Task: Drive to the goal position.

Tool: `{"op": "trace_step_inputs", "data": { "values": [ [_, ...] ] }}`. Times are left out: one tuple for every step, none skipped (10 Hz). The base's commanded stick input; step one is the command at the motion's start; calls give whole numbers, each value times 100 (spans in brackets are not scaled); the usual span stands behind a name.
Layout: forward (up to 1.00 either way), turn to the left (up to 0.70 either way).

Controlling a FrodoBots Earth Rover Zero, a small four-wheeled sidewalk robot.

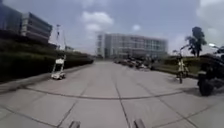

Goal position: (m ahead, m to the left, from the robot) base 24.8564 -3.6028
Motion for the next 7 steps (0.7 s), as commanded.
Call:
{"op": "trace_step_inputs", "data": {
  "values": [
    [70, 0],
    [70, 0],
    [70, 0],
    [70, 0],
    [70, 0],
    [70, 0],
    [70, 0]
  ]
}}
